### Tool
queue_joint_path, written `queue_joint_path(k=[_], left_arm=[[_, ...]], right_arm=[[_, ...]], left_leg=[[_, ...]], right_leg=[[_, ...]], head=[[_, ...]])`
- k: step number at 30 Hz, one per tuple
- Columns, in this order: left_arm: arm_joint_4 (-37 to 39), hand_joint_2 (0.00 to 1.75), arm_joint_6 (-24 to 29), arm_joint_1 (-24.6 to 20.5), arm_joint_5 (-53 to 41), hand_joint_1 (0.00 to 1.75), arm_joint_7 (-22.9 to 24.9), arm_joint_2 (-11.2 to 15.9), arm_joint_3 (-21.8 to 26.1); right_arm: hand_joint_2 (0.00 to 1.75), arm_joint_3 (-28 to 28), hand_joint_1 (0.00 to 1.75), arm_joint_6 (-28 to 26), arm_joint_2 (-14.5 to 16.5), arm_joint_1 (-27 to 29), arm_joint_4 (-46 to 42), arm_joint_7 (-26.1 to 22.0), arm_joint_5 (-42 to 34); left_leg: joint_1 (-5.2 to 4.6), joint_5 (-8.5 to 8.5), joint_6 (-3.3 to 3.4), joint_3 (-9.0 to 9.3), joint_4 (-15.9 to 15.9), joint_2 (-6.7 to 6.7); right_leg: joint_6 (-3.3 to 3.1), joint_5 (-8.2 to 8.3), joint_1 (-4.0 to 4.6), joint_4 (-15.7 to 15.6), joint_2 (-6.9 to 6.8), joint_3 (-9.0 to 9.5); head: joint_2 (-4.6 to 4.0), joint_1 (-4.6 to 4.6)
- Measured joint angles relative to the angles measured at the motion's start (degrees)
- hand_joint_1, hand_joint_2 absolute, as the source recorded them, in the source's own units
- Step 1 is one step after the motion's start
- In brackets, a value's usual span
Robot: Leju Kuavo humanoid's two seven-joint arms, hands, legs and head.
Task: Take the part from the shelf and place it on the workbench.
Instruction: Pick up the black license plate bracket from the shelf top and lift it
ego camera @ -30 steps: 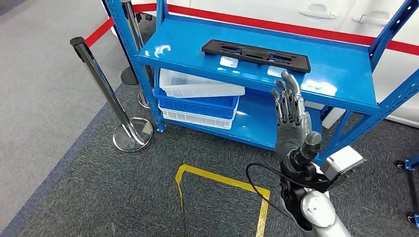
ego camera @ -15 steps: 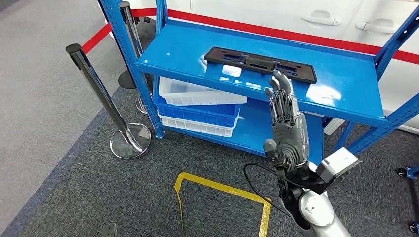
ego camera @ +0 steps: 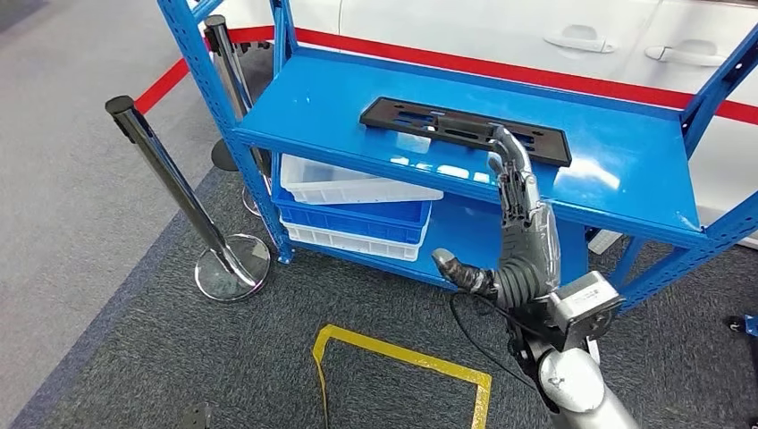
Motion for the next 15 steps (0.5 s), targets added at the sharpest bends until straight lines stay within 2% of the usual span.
queue_joint_path(k=[1, 4, 5, 6, 7, 8, 9, 10, 11, 13, 15], left_arm=[[0.0, 0.0, 0.01, -0.05, 0.05, 0.0, 0.01, 0.04, -0.06], [0.0, 0.0, 0.01, -0.12, 0.28, 0.0, 0.03, 0.03, -0.16], [0.0, 0.0, 0.02, -0.08, 0.37, 0.0, 0.09, 0.03, -0.17], [0.0, 0.0, 0.06, -0.01, 0.46, 0.0, 0.17, 0.05, -0.17], [0.0, 0.0, 0.1, 0.05, 0.52, 0.0, 0.26, 0.08, -0.17], [0.0, 0.0, 0.15, 0.11, 0.6, 0.0, 0.33, 0.11, -0.17], [0.0, 0.0, 0.2, 0.12, 0.66, 0.0, 0.37, 0.15, -0.18], [0.0, 0.0, 0.24, 0.07, 0.72, 0.0, 0.4, 0.17, -0.19], [0.0, 0.0, 0.28, 0.01, 0.77, 0.0, 0.42, 0.19, -0.2], [0.0, 0.0, 0.37, 0.0, 0.87, 0.0, 0.46, 0.19, -0.21], [0.0, 0.0, 0.45, 0.1, 0.97, 0.0, 0.51, 0.14, -0.22]], right_arm=[[1.75, 0.01, 0.0, -1.04, -0.06, -0.12, 0.01, 1.07, 3.02], [0.44, 0.06, 0.0, -4.72, -0.22, -0.29, 0.28, 5.01, 14.73], [0.0, 0.08, 0.0, -5.75, -0.28, -0.24, 0.46, 6.11, 18.21], [0.0, 0.1, 0.0, -6.6, -0.34, -0.18, 0.66, 6.98, 21.04], [0.0, 0.11, 0.0, -7.32, -0.38, -0.13, 0.84, 7.63, 23.27], [0.0, 0.13, 0.0, -7.91, -0.42, -0.1, 1.01, 8.1, 24.9], [0.0, 0.13, 0.0, -8.4, -0.44, -0.09, 1.15, 8.42, 25.95], [0.0, 0.14, 0.0, -8.78, -0.45, -0.08, 1.27, 8.65, 26.52], [0.0, 0.15, 0.0, -9.05, -0.47, -0.04, 1.39, 8.84, 26.75], [0.0, 0.19, 0.0, -9.41, -0.57, 0.1, 1.6, 9.15, 27.13], [0.0, 0.21, 0.0, -9.8, -0.83, 0.2, 1.75, 9.66, 28.47]], left_leg=[[0.13, -1.01, -0.36, -1.0, 2.1, 0.09], [0.54, -4.9, -1.18, -6.93, 12.02, 0.24], [0.61, -5.04, -1.32, -8.43, 13.77, 0.24], [0.65, -3.99, -1.33, -8.96, 13.49, 0.24], [0.66, -1.83, -1.23, -8.49, 11.16, 0.25], [0.65, 0.94, -1.0, -7.31, 7.39, 0.25], [0.56, 2.89, -0.72, -6.11, 3.96, 0.27], [0.36, 3.81, -0.37, -5.11, 1.02, 0.3], [0.16, 4.19, 0.02, -4.57, -0.47, 0.31], [-0.11, 3.8, 0.67, -4.18, -1.23, 0.26], [0.24, 4.17, 1.18, -3.56, -1.74, 0.3]], right_leg=[[-0.26, -0.11, -0.11, -0.11, 0.0, 0.32], [-0.69, -0.64, -0.09, -0.16, -0.01, 0.69], [-0.7, -0.86, -0.07, -0.15, 0.03, 0.87], [-0.67, -1.1, -0.07, -0.14, 0.11, 1.15], [-0.58, -1.4, -0.07, -0.13, 0.2, 1.58], [-0.45, -1.73, -0.08, -0.15, 0.27, 2.07], [-0.26, -2.01, -0.07, -0.19, 0.3, 2.53], [-0.02, -2.23, -0.05, -0.23, 0.28, 2.76], [0.27, -2.4, -0.02, -0.28, 0.26, 2.87], [0.94, -2.65, 0.07, -0.45, 0.24, 2.97], [1.55, -3.4, 0.13, 0.07, 0.14, 2.95]], head=[[0.0, -0.06], [0.0, -0.19], [0.0, -0.2], [0.0, -0.2], [0.0, -0.21], [0.0, -0.21], [0.0, -0.18], [0.0, -0.18], [0.0, -0.18], [0.0, -0.19], [0.0, -0.13]])
